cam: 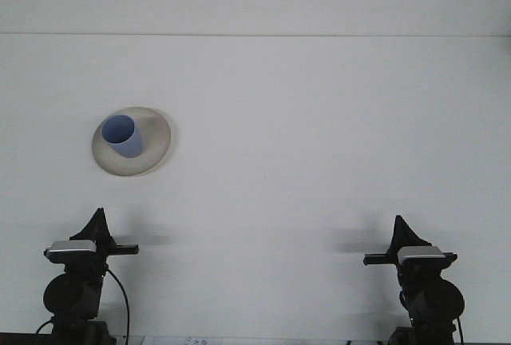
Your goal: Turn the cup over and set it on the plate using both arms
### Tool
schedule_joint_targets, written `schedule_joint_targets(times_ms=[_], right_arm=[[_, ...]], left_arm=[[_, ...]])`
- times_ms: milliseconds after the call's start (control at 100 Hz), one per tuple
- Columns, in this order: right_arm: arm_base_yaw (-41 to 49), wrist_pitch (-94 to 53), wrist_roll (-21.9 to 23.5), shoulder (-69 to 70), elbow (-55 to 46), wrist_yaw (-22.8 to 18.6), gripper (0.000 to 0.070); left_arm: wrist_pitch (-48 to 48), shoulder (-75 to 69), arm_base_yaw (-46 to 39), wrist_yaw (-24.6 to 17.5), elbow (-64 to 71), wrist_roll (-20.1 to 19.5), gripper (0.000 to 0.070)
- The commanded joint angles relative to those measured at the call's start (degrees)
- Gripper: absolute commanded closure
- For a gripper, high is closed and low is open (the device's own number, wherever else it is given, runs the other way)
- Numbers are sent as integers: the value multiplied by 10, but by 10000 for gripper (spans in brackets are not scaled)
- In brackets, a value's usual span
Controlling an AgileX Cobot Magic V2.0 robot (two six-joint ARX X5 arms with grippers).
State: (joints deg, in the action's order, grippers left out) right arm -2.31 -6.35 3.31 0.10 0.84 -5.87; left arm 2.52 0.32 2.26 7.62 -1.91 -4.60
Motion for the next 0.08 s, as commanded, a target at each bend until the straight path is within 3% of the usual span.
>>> schedule_joint_targets(times_ms=[0, 70], right_arm=[[-1, 7, 7, 0, -1, 0, 694], [-1, 7, 7, 0, -1, 0, 694]], left_arm=[[5, -1, 0, 2, 11, -3, 687], [5, -1, 0, 2, 11, -3, 687]])
